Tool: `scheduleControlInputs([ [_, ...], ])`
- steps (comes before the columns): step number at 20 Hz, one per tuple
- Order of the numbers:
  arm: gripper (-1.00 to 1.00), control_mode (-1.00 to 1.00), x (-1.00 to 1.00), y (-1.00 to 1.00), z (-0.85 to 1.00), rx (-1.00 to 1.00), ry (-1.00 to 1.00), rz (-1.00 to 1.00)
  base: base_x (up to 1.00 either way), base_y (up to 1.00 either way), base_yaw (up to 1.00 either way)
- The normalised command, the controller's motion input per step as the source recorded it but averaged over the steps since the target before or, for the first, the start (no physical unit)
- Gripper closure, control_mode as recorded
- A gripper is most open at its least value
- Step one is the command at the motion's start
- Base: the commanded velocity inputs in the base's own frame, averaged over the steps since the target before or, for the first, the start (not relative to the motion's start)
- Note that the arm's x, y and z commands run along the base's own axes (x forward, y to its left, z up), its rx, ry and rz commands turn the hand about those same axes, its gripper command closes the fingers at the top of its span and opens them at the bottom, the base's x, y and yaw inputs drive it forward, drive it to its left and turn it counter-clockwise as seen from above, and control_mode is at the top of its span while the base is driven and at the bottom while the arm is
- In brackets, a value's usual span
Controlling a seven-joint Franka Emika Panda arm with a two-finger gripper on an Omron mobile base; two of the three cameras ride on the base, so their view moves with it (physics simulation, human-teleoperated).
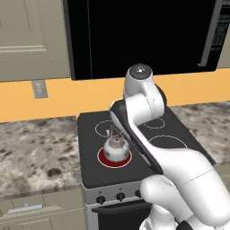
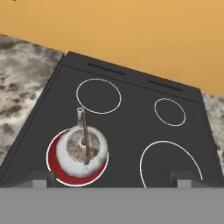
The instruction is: The kettle is done boiling. Turn off the stove, then wait for 300 timesteps before moving the kettle to the dining table.
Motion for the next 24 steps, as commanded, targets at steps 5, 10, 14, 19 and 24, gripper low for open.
scheduleControlInputs([
  [5,-1.0,-1.0,-0.08,0.48,0.0,-0.16,-0.04,0.08,0.0,0.0,0.0],
  [10,-1.0,-1.0,-0.1,0.48,0.0,-0.17,-0.04,0.07,0.0,0.0,0.0],
  [14,-1.0,-1.0,-0.14,0.42,0.0,-0.16,-0.07,0.07,0.0,0.0,0.0],
  [19,-1.0,-1.0,-0.12,0.38,0.0,-0.14,-0.04,0.07,0.0,0.0,0.0],
  [24,-1.0,-1.0,-0.14,0.35,0.0,-0.12,-0.03,0.07,0.0,0.0,0.0],
])
